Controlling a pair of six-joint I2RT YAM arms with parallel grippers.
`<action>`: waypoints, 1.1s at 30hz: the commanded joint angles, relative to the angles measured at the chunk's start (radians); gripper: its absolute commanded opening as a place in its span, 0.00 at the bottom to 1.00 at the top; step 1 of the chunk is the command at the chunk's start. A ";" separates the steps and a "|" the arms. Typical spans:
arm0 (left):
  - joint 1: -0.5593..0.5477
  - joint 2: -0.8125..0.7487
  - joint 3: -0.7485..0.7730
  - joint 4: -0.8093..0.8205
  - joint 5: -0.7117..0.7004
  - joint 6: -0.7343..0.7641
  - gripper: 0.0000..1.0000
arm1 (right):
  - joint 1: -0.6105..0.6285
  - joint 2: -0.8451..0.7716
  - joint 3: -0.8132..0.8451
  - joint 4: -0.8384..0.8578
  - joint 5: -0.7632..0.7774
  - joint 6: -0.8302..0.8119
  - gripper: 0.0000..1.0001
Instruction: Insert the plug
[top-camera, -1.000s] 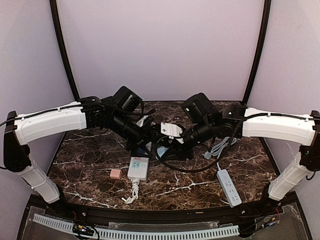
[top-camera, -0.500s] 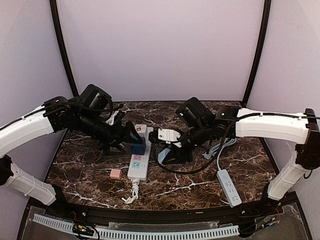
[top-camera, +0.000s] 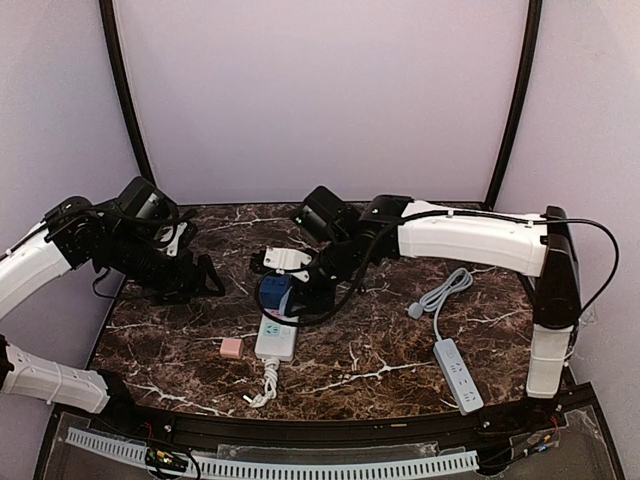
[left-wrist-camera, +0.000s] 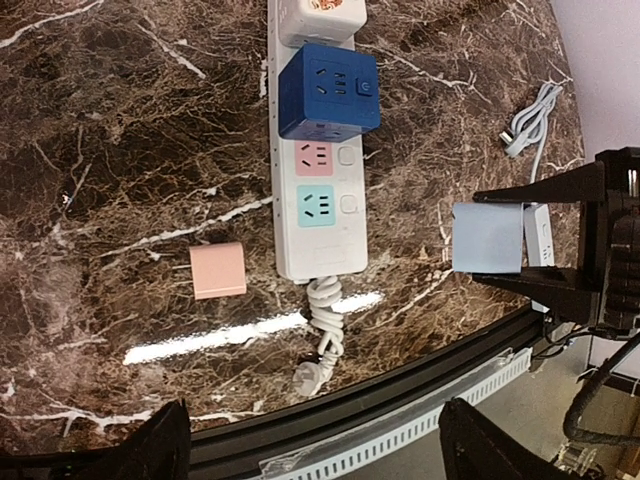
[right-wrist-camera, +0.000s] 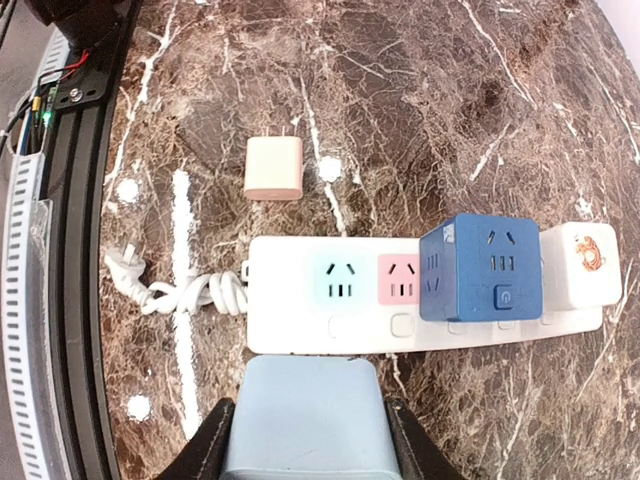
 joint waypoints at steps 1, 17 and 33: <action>0.007 -0.053 -0.051 -0.052 -0.050 0.074 0.86 | 0.038 0.104 0.158 -0.079 0.069 0.051 0.00; 0.008 -0.176 -0.148 -0.046 -0.108 0.167 0.82 | 0.056 0.288 0.304 -0.152 0.140 0.084 0.00; 0.007 -0.271 -0.208 -0.010 -0.256 0.257 0.82 | 0.055 0.363 0.336 -0.145 0.174 -0.010 0.00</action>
